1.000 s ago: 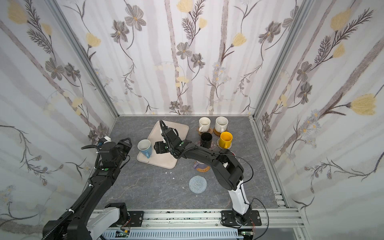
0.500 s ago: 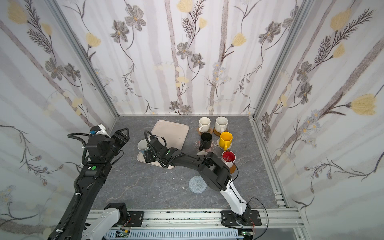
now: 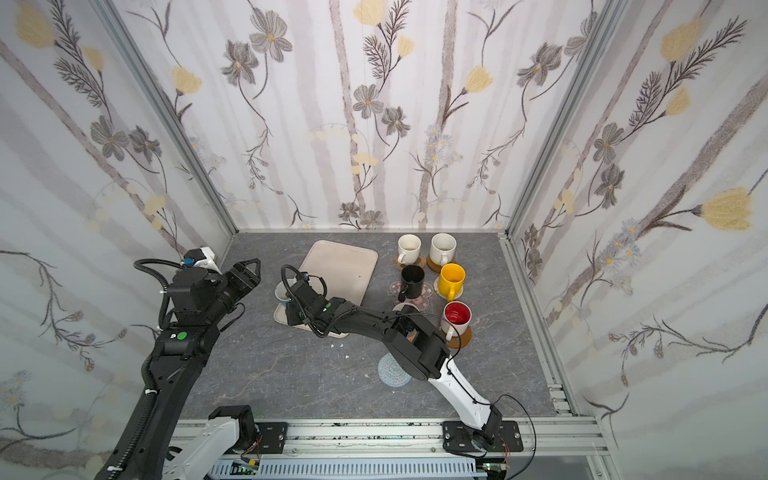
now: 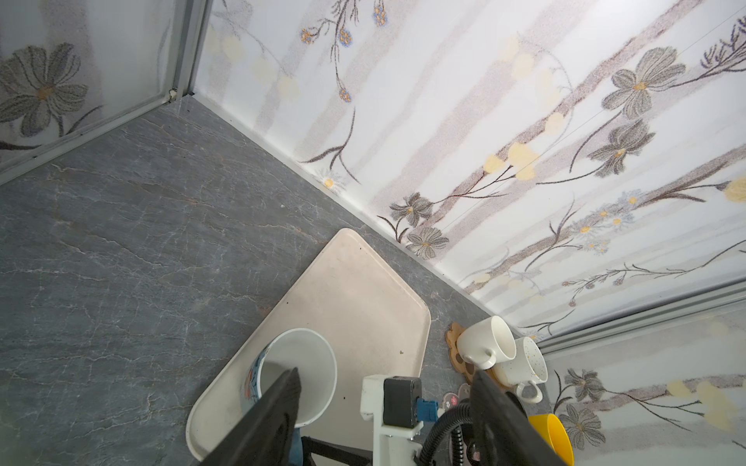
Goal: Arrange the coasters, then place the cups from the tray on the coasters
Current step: 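Lower the right gripper onto the blue floral mug rim and close it, then lift the blue floral mug off the tray with the right gripper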
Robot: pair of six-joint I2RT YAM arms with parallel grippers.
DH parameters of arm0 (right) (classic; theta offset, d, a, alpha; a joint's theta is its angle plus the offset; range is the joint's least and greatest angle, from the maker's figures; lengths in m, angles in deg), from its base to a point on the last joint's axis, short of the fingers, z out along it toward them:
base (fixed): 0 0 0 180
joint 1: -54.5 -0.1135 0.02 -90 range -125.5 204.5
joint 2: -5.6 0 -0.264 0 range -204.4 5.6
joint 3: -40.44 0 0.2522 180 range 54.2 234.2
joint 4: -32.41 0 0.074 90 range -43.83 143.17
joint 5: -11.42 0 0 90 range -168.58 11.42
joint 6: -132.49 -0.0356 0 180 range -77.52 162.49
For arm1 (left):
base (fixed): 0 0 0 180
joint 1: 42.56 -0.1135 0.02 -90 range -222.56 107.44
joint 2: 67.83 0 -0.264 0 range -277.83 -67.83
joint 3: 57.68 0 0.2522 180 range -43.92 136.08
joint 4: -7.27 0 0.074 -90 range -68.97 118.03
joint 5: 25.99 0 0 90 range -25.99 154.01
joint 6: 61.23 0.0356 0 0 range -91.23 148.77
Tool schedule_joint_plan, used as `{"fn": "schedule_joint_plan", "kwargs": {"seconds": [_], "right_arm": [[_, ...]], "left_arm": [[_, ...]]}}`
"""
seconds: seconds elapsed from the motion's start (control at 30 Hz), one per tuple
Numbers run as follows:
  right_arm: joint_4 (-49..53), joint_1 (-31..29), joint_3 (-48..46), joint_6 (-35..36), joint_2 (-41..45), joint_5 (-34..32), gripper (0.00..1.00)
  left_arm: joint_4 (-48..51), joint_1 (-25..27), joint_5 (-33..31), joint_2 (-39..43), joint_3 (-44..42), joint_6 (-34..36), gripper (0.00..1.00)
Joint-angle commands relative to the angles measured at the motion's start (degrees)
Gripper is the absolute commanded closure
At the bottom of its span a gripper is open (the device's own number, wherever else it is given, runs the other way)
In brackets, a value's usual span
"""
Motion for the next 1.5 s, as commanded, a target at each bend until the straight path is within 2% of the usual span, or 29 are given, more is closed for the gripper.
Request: {"fn": "schedule_joint_plan", "kwargs": {"seconds": [0.0,0.43,0.57,0.67,0.97,1.47], "right_arm": [[-0.1,0.1,0.8,-0.4,-0.5,-1.4,0.5],[4.9,2.5,0.6,6.0,0.9,-2.5,0.57],[4.7,2.8,0.7,9.4,1.1,0.1,0.57],[4.7,2.9,1.4,12.0,0.6,2.8,0.62],[7.4,3.7,3.2,16.6,-0.9,3.6,0.6],[12.4,4.0,8.9,20.8,-5.0,3.4,0.64]], "left_arm": [[-0.4,0.0,0.8,-0.5,0.7,0.8,0.3],[-0.6,0.0,1.6,-1.1,0.7,-0.1,0.29],[-0.7,0.0,1.5,-1.6,1.2,-0.1,0.29],[-0.7,0.0,1.8,-1.6,1.6,-0.3,0.29],[-0.8,0.0,2.3,-0.8,1.9,-0.7,0.28],[-0.9,0.0,1.9,-1.6,1.9,-0.9,0.28]]}}
